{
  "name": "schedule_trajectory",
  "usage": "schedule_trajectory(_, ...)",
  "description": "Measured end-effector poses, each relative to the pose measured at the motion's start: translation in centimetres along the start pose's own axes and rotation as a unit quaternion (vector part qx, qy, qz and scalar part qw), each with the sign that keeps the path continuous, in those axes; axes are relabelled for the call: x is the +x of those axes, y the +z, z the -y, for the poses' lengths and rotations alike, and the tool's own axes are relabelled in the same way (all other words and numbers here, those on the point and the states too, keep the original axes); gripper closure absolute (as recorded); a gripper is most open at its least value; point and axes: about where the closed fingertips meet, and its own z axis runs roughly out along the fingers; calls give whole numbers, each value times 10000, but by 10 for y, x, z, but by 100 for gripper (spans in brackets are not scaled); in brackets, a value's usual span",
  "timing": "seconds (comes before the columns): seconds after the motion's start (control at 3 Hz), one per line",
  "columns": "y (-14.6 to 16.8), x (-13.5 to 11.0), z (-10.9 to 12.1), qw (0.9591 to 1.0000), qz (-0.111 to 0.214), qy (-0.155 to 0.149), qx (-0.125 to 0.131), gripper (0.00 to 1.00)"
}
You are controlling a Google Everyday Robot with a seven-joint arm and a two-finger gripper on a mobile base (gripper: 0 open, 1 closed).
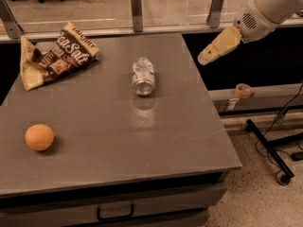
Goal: Place 7up can upright
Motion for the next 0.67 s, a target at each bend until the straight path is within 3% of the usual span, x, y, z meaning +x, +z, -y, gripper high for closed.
schedule_trajectory(0.33, 9, -13, -8, 9990, 19, 428, -150, 0)
schedule_trajectory(0.67, 38, -51, -26, 9929, -112, 1093, -456, 0)
